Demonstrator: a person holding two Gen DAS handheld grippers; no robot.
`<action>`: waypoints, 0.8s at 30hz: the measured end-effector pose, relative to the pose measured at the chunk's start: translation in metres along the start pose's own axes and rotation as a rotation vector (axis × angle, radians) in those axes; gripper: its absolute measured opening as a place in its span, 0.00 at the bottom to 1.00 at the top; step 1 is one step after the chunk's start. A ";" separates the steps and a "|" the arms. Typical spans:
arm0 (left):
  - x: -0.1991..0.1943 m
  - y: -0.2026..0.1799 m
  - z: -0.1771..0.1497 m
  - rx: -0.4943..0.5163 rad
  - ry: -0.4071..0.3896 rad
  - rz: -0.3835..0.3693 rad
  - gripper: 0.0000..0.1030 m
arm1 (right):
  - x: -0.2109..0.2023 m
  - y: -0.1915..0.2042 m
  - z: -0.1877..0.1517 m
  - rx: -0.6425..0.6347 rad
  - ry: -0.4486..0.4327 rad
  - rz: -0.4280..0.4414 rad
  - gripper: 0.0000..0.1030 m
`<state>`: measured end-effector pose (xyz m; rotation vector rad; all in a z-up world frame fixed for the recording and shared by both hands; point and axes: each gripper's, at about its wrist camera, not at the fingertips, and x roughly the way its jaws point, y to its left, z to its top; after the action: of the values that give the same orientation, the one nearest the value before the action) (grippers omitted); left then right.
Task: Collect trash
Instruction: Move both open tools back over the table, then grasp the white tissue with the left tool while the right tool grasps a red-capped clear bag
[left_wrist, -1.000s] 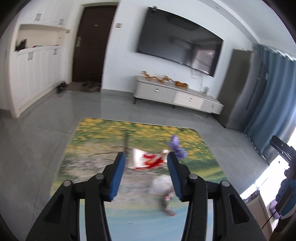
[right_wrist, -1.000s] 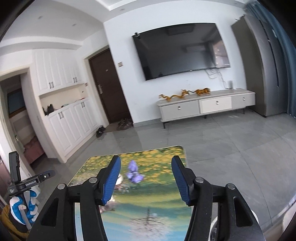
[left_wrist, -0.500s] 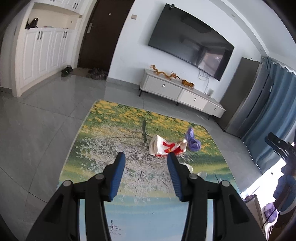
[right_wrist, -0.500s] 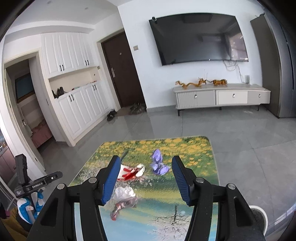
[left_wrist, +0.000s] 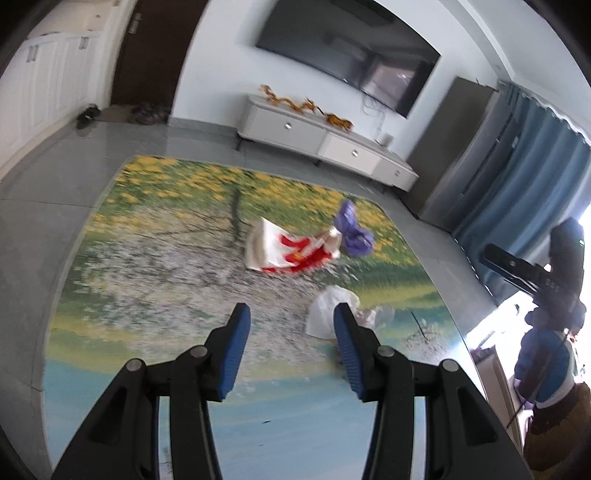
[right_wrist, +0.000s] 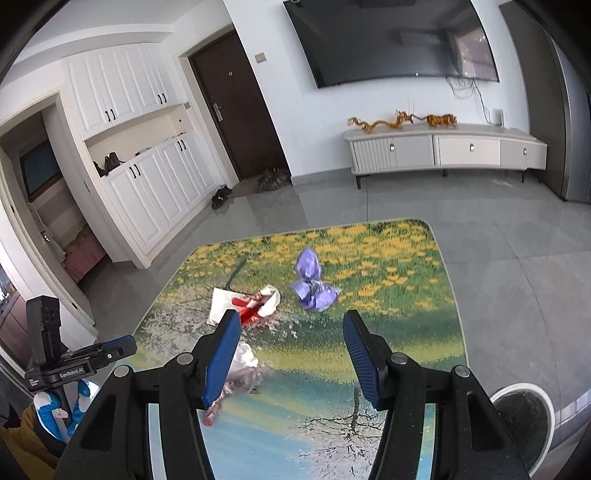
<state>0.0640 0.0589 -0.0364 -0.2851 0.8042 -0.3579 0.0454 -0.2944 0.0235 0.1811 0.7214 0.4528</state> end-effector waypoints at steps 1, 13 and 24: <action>0.005 -0.003 0.001 0.014 0.017 -0.012 0.44 | 0.003 -0.002 -0.001 0.003 0.008 0.001 0.54; 0.082 -0.030 0.010 0.122 0.171 -0.092 0.54 | 0.068 -0.013 0.002 -0.036 0.123 0.011 0.54; 0.122 -0.027 0.010 0.111 0.222 -0.113 0.52 | 0.111 0.009 -0.013 -0.092 0.243 0.135 0.54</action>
<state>0.1435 -0.0151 -0.0985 -0.1888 0.9850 -0.5455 0.1070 -0.2351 -0.0492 0.0889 0.9280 0.6434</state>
